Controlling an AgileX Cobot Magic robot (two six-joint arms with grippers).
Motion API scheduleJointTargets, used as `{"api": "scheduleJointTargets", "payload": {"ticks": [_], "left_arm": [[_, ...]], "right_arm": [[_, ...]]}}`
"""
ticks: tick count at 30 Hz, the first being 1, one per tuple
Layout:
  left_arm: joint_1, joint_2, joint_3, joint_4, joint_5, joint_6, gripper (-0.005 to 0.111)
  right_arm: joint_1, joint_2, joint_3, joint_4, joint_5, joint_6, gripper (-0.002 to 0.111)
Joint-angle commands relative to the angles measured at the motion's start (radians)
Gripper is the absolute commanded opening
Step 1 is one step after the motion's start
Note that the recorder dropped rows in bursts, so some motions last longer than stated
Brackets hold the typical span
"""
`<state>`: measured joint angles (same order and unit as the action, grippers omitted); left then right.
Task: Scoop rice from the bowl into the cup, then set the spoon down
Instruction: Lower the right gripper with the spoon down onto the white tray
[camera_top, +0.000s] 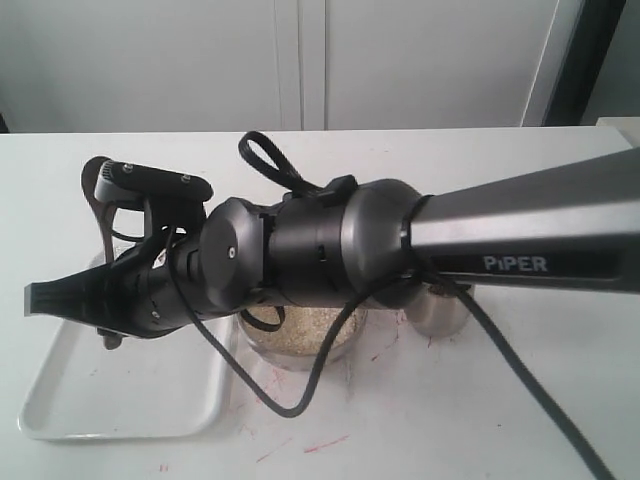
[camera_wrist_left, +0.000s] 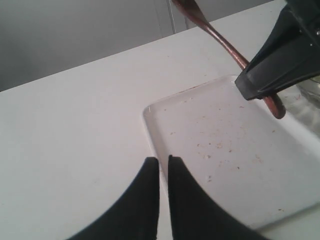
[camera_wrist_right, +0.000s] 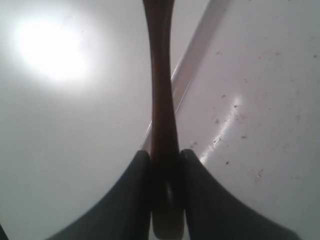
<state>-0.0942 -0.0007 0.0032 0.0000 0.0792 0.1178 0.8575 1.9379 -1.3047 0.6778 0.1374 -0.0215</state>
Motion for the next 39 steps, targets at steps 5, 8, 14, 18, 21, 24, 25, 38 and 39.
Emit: {"api": "scheduleJointTargets", "payload": {"ticks": [5,8,14,18,21,24,25,38,39], "left_arm": [[0.002,0.001,-0.003,0.000,-0.003,-0.005,0.014],[0.002,0.001,-0.003,0.000,-0.003,-0.005,0.014],[0.002,0.001,-0.003,0.000,-0.003,-0.005,0.014],[0.002,0.001,-0.003,0.000,-0.003,-0.005,0.014],[0.002,0.001,-0.003,0.000,-0.003,-0.005,0.014],[0.002,0.001,-0.003,0.000,-0.003,-0.005,0.014],[0.002,0.001,-0.003,0.000,-0.003,-0.005,0.014],[0.002,0.001,-0.003,0.000,-0.003,-0.005,0.014],[0.002,0.001,-0.003,0.000,-0.003,-0.005,0.014]], "right_arm": [[0.022,0.028,-0.047,-0.008,0.008,-0.004,0.000],[0.022,0.055,-0.070,-0.008,0.046,-0.004,0.000],[0.028,0.092,-0.095,-0.008,0.079,-0.002,0.000],[0.029,0.093,-0.095,0.002,0.071,0.006,0.000],[0.029,0.093,-0.095,0.002,0.084,0.048,0.000],[0.029,0.093,-0.095,0.002,0.112,0.066,0.000],[0.029,0.093,-0.095,0.002,0.127,0.079,0.000],[0.029,0.097,-0.095,0.005,0.182,0.299,0.000],[0.029,0.097,-0.095,0.005,0.182,0.306,0.000]]}}
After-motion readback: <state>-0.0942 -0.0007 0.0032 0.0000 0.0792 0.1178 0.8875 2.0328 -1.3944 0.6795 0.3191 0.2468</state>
